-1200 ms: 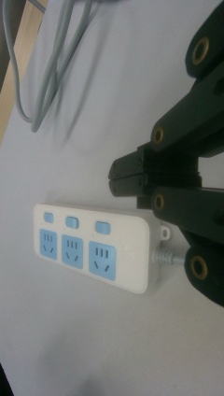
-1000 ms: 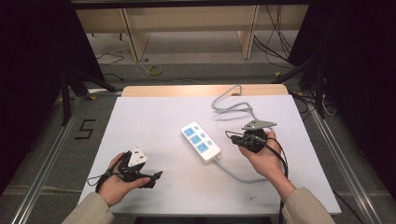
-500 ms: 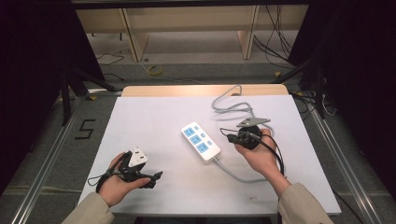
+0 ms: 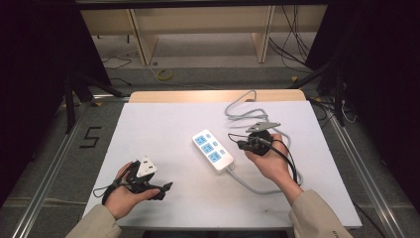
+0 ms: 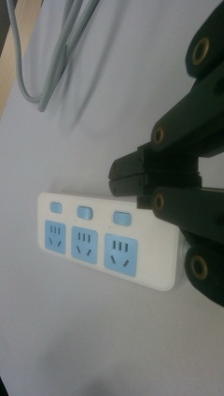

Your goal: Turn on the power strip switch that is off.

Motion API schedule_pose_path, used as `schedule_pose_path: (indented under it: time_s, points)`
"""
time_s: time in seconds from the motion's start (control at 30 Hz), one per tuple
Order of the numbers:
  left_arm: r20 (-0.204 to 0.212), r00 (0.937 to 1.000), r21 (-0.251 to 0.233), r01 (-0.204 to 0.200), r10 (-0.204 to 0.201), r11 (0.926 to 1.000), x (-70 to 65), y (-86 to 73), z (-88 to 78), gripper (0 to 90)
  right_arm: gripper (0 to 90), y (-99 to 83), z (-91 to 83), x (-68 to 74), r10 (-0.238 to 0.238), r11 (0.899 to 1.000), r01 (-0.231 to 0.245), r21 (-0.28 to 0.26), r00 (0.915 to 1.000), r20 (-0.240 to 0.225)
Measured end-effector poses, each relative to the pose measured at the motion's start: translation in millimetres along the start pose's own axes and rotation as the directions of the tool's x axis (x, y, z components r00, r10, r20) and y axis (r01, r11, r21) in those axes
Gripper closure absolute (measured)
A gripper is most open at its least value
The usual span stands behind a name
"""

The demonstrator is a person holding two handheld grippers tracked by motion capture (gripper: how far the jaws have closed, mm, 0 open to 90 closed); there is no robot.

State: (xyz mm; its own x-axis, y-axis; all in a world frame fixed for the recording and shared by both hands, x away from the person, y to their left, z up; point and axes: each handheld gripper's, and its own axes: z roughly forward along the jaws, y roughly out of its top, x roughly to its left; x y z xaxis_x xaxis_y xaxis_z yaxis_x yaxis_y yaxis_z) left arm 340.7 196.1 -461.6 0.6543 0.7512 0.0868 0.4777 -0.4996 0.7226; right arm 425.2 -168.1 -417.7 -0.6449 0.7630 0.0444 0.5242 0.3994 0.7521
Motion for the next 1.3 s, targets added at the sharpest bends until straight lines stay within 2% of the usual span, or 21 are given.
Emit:
schedule_pose_path:
  time_s: [0.4, 1.3]
  points:
    - [0.001, 1.0000, 0.000, 0.000, 0.000, 1.0000, -0.2, 0.3, 0.6, 11.5, 90.0, 2.9, 6.3, 0.1, 0.016, 1.000, -0.015, 0.021, 0.9998, -0.010]
    - [0.007, 1.0000, -0.001, 0.000, 0.000, 1.0000, -0.7, 0.8, 0.4, 11.6, 90.0, 15.2, 31.2, 5.6, -0.010, 0.997, 0.011, 0.074, 0.9999, -0.005]
